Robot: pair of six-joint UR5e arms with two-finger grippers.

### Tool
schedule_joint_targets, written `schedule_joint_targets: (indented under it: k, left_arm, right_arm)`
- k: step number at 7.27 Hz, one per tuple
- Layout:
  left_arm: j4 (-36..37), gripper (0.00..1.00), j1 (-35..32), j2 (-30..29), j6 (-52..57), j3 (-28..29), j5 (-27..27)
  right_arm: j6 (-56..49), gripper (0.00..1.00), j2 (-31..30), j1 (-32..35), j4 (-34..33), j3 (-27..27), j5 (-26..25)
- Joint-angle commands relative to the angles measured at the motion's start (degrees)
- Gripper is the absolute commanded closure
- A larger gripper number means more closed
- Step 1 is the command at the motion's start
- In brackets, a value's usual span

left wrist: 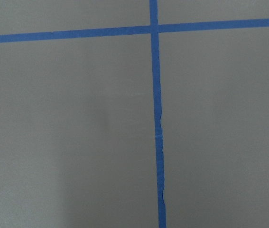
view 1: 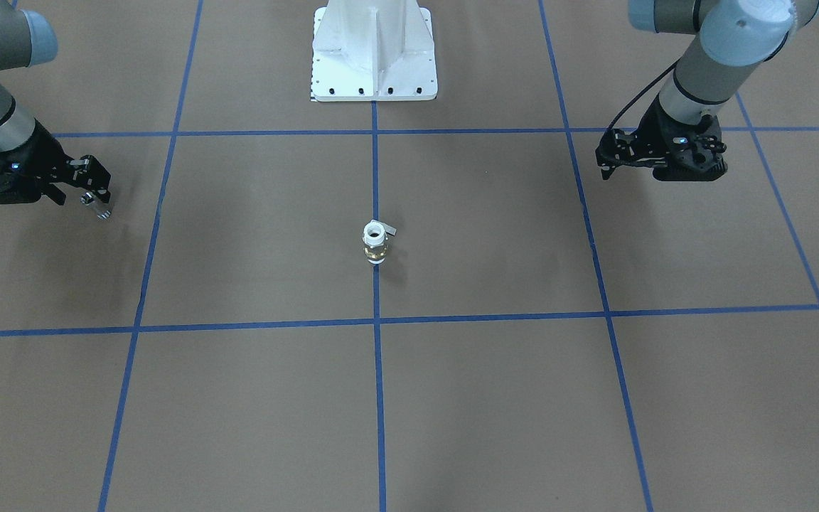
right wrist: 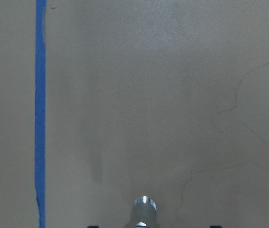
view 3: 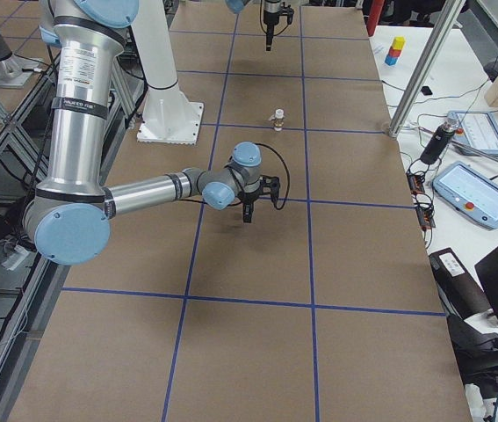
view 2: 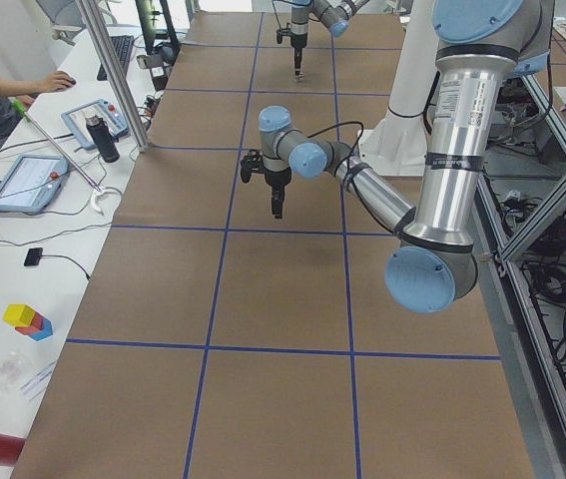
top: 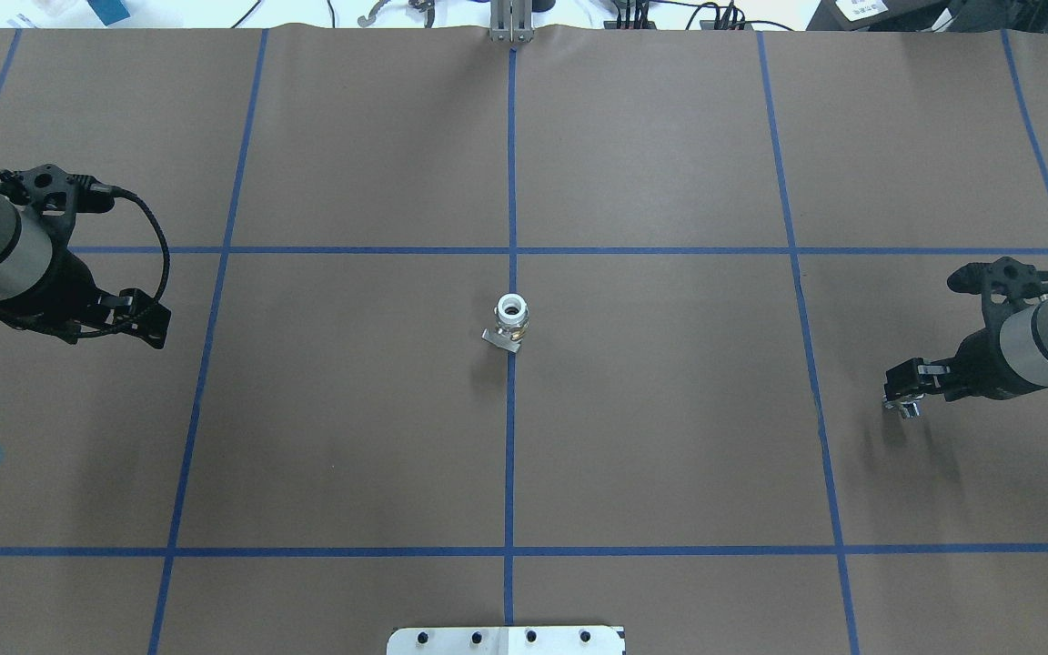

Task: Assemble PPR valve and pipe with both arms
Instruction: 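Grasp the small silver tee fitting with the right gripper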

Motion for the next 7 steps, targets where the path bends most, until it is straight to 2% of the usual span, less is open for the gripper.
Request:
schedule_joint_targets:
  k: [1, 2, 3, 4, 6, 7]
  left_arm:
    - [0.0, 0.0, 0.0, 0.1, -0.1, -0.1, 0.0]
    - [0.0, 0.0, 0.0, -0.2, -1.8, -0.1, 0.0]
    - [0.0, 0.0, 0.1, -0.3, -2.5, 0.0, 0.0]
    - [0.0, 0.0, 0.1, -0.3, -2.8, 0.0, 0.0]
    - [0.0, 0.0, 0.0, -0.3, -2.8, -0.1, 0.0]
    - [0.0, 0.0, 0.0, -0.1, -2.7, -0.1, -0.1]
  right_arm:
    - [-0.1, 0.39, -0.1, -0.5, 0.0, 0.1, -0.3]
    - [-0.1, 0.63, -0.3, -0.5, 0.0, 0.1, -0.4]
    - [-0.1, 0.95, -0.3, -0.5, 0.0, 0.1, -0.3]
    - [-0.1, 1.0, -0.3, -0.5, 0.0, 0.2, -0.3]
    - [-0.1, 1.0, 0.1, -0.4, -0.8, 2.0, -0.1]
    - [-0.2, 1.0, 0.7, 0.4, -5.3, 5.2, 0.7]
